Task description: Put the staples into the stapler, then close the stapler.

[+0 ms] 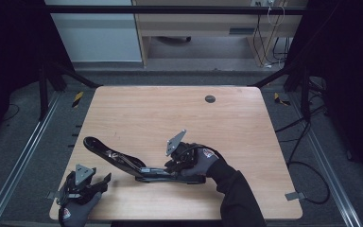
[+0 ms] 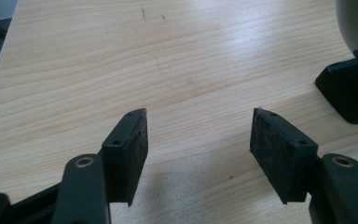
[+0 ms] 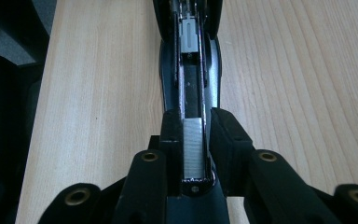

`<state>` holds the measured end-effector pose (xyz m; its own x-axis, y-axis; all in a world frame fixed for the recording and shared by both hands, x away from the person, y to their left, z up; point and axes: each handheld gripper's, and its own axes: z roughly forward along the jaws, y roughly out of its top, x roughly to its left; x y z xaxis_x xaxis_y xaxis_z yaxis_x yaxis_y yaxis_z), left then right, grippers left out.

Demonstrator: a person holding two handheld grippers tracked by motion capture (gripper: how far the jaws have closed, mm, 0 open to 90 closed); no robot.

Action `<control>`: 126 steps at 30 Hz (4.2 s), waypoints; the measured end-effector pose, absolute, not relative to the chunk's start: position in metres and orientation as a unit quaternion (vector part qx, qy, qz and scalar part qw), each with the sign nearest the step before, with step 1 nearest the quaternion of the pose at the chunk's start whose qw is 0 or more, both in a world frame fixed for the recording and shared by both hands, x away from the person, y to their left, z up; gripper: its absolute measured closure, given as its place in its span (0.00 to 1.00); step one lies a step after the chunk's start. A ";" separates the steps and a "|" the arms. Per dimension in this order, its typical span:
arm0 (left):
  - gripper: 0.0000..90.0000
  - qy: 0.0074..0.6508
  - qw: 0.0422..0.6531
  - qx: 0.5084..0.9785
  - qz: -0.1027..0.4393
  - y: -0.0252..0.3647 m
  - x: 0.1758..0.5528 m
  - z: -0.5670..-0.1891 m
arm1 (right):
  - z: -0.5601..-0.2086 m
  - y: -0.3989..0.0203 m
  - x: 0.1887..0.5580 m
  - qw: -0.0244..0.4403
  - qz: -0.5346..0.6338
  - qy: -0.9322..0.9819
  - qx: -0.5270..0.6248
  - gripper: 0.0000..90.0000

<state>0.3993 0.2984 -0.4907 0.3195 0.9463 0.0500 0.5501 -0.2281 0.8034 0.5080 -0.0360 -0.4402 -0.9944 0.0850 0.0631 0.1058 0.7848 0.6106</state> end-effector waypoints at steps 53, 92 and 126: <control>0.39 0.482 0.478 0.683 0.270 0.287 0.388 -0.444 | -0.476 -0.161 0.437 -0.205 -0.450 -0.779 -0.387 1.00; 0.39 0.488 0.524 0.628 0.306 0.277 0.405 -0.390 | -0.495 -0.145 0.415 -0.193 -0.451 -0.774 -0.401 1.00; 0.67 0.510 0.531 0.602 0.311 0.276 0.400 -0.398 | -0.505 -0.129 0.413 -0.170 -0.445 -0.777 -0.412 1.00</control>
<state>0.4003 0.2756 -0.3983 0.2876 0.9430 -0.1678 0.2835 0.0835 0.9553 0.4130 -0.1286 -0.5053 -0.6029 0.7912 0.1025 0.4894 0.2653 0.8307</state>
